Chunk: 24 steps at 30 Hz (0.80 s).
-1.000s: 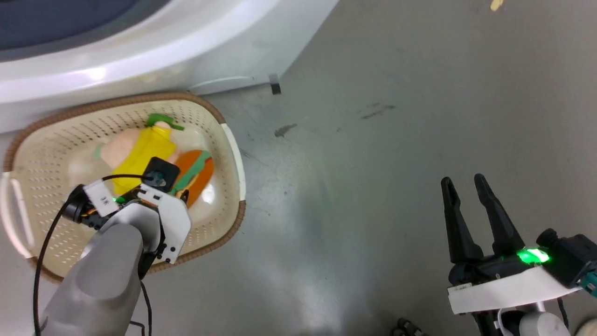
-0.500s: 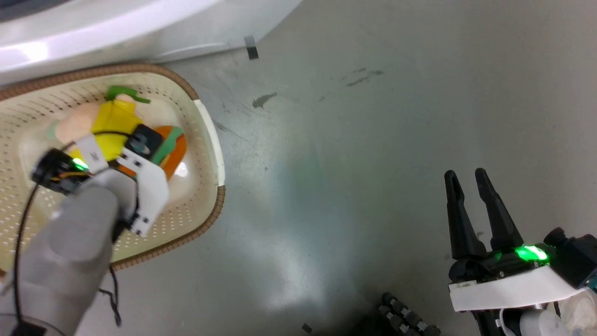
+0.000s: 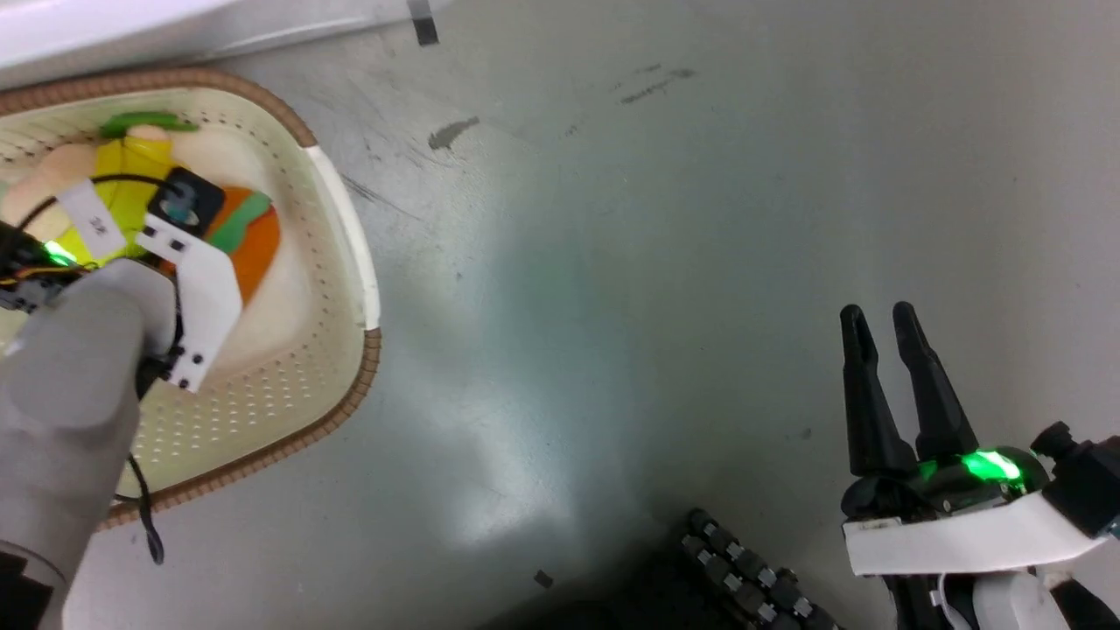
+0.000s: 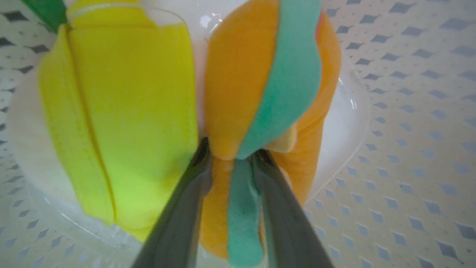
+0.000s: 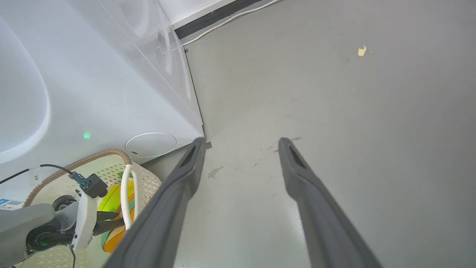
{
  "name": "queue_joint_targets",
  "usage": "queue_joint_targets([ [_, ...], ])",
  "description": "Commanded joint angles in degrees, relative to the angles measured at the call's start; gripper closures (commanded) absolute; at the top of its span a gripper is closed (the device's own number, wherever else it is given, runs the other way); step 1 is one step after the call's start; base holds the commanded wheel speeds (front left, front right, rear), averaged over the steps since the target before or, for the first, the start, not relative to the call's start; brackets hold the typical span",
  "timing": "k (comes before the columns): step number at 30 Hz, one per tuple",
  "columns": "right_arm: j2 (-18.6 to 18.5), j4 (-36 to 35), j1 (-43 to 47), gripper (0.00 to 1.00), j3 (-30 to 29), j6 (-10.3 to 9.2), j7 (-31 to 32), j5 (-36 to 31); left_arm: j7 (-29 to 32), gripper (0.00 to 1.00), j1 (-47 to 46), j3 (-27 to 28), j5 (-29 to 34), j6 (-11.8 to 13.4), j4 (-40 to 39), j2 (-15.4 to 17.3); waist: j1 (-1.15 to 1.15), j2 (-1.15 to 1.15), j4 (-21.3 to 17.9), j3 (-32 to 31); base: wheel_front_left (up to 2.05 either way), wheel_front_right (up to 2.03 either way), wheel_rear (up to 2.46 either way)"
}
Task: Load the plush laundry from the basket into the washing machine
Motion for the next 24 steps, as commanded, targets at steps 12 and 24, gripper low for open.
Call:
queue_joint_targets([
  [12,-0.05,2.1,-4.12,0.0,1.04,0.03,-0.93,1.34,-3.57,1.0,0.31,-0.26,-4.22,1.49,4.76,2.52,0.0,0.0,-3.07,-1.82,0.0,0.0,0.0],
  [24,-0.05,5.36,-2.87,0.0,-2.74,0.03,-0.93,-7.1,-15.47,1.0,7.91,1.05,-8.43,2.23,5.79,-5.86,0.0,0.0,3.58,-17.65,0.0,0.0,0.0],
])
